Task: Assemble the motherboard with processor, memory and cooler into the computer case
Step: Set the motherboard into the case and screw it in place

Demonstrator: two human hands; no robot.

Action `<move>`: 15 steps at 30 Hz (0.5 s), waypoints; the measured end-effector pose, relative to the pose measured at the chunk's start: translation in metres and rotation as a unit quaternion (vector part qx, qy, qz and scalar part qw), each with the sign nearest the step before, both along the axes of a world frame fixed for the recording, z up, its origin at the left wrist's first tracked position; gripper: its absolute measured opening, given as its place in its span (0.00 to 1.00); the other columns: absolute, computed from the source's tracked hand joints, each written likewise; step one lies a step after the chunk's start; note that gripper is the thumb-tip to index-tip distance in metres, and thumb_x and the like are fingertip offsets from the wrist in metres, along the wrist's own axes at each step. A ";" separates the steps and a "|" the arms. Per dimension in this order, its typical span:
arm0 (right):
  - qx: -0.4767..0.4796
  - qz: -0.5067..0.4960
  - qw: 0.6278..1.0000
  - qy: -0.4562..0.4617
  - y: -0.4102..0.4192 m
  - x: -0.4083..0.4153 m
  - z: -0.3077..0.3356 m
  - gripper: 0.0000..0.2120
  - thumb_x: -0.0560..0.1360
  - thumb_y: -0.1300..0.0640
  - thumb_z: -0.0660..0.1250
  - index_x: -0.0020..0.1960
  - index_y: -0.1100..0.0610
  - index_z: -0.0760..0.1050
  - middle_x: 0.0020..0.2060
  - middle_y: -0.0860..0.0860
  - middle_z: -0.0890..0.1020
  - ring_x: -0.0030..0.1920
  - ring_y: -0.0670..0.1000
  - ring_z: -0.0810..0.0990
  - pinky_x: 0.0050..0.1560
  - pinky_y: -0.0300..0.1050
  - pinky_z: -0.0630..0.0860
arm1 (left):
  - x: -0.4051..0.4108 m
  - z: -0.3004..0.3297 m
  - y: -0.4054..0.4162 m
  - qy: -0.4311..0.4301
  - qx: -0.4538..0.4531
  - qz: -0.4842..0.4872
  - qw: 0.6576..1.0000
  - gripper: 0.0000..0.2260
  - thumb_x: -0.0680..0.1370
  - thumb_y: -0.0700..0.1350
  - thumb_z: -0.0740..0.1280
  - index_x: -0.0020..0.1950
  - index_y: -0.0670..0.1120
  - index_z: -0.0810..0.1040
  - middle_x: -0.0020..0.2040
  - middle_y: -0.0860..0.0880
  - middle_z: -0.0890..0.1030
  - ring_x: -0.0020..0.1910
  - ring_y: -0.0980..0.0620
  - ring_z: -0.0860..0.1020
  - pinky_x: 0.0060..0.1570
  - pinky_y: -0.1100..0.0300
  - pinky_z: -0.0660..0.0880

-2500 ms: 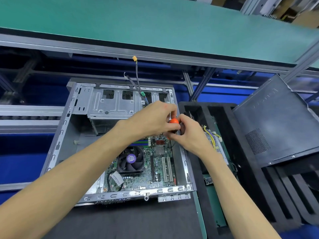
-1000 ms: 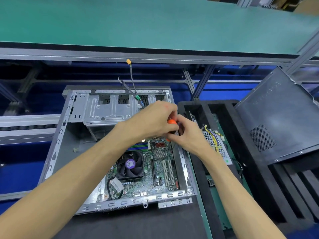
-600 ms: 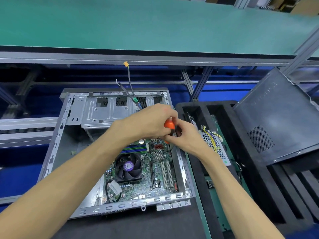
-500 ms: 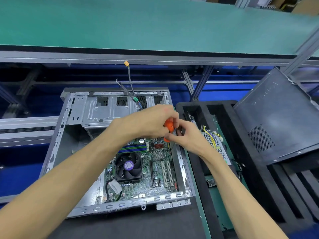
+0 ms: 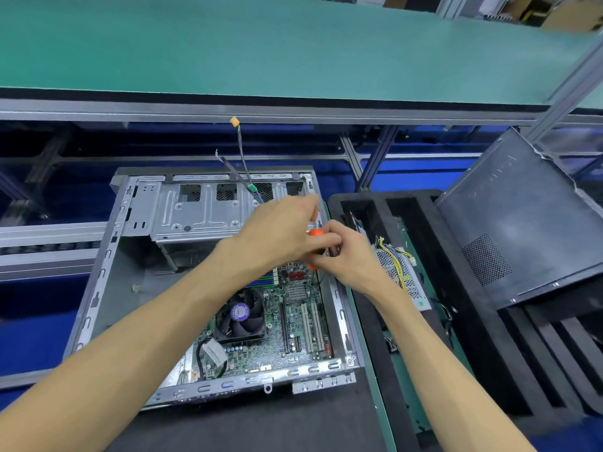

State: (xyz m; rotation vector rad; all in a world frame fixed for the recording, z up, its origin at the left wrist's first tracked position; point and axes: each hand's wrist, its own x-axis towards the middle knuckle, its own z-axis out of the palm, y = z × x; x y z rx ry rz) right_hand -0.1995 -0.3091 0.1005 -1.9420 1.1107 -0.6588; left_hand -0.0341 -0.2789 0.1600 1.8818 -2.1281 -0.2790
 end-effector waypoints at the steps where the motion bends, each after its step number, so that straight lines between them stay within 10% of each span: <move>1: -0.013 -0.008 1.000 0.008 0.002 0.002 0.000 0.17 0.62 0.39 0.74 0.41 0.48 0.73 0.30 0.41 0.76 0.31 0.44 0.71 0.33 0.39 0.67 | 0.000 -0.001 -0.001 -0.003 0.000 0.012 1.000 0.18 0.73 0.64 0.66 0.45 0.50 0.72 0.38 0.52 0.76 0.39 0.48 0.76 0.34 0.55 0.66; 7: 0.034 0.050 0.998 0.005 -0.003 -0.006 0.003 0.06 0.66 0.45 0.73 0.39 0.40 0.76 0.28 0.42 0.73 0.31 0.43 0.68 0.35 0.43 0.66 | 0.005 0.015 -0.001 0.042 0.108 -0.168 0.979 0.11 0.75 0.44 0.69 0.56 0.52 0.78 0.51 0.52 0.75 0.51 0.51 0.75 0.53 0.54 0.73; 11: 0.030 0.032 0.999 -0.002 0.000 -0.003 0.003 0.11 0.65 0.45 0.75 0.43 0.48 0.78 0.32 0.48 0.79 0.33 0.47 0.72 0.36 0.46 0.72 | -0.001 0.008 0.004 -0.001 0.013 -0.052 0.999 0.16 0.73 0.61 0.69 0.51 0.51 0.73 0.41 0.53 0.74 0.41 0.50 0.73 0.39 0.55 0.68; 15: 0.010 0.040 0.999 0.008 0.002 -0.003 0.004 0.08 0.67 0.44 0.75 0.42 0.40 0.76 0.27 0.40 0.72 0.30 0.42 0.66 0.33 0.36 0.62 | -0.003 0.013 0.002 0.016 0.042 -0.090 0.995 0.06 0.75 0.49 0.70 0.46 0.50 0.76 0.41 0.53 0.74 0.43 0.51 0.74 0.40 0.57 0.67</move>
